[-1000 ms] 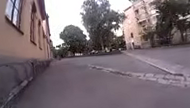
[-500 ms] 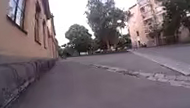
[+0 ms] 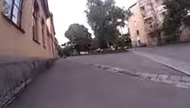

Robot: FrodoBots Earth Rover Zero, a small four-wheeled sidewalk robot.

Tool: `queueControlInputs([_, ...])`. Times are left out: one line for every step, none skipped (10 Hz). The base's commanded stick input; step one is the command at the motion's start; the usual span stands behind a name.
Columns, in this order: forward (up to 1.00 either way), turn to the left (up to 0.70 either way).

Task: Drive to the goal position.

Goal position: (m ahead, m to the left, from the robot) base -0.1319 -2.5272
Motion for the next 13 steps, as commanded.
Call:
queueControlInputs([0.50,-0.01])
queueControlInputs([0.50,-0.01])
queueControlInputs([0.50,-0.01])
queueControlInputs([0.50,-0.01])
queueControlInputs([0.50,-0.01])
queueControlInputs([0.50,-0.01])
queueControlInputs([0.50,-0.01])
queueControlInputs([0.50,-0.01])
queueControlInputs([0.50,-0.01])
queueControlInputs([0.50,-0.01])
queueControlInputs([0.50,-0.01])
queueControlInputs([0.50,-0.01])
queueControlInputs([0.50,-0.01])
